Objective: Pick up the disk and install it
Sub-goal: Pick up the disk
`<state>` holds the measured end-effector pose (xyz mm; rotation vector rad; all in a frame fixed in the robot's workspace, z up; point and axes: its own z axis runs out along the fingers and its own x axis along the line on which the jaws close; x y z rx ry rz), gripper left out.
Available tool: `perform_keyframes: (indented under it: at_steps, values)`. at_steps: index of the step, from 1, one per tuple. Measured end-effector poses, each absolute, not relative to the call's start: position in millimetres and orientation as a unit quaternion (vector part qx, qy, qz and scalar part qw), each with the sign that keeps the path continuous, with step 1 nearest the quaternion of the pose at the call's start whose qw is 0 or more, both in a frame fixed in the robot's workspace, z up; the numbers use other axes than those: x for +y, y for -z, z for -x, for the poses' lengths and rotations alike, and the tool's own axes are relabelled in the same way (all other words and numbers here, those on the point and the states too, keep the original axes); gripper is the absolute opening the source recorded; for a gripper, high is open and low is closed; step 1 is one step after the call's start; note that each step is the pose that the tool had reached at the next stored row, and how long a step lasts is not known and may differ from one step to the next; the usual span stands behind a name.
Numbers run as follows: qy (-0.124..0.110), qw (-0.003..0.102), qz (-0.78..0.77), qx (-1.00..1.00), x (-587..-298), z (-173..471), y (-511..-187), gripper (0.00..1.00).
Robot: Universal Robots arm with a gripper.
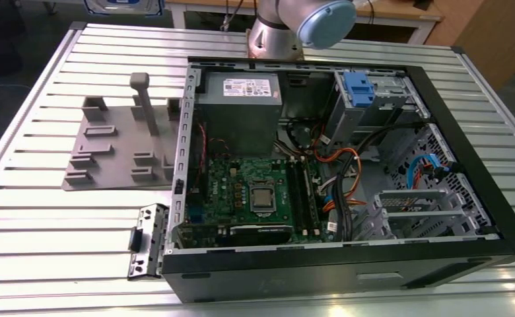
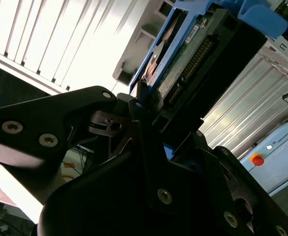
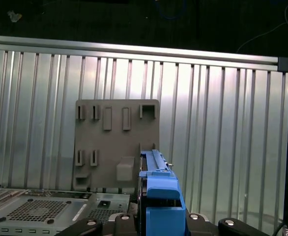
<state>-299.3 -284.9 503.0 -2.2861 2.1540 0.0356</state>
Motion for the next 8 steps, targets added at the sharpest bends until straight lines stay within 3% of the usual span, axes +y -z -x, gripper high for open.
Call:
perform_keyframes:
  at_steps: [8]
  values:
    - [-0.013,-0.001,0.728,0.686,-284.9,277.8,-502.9,0.36]
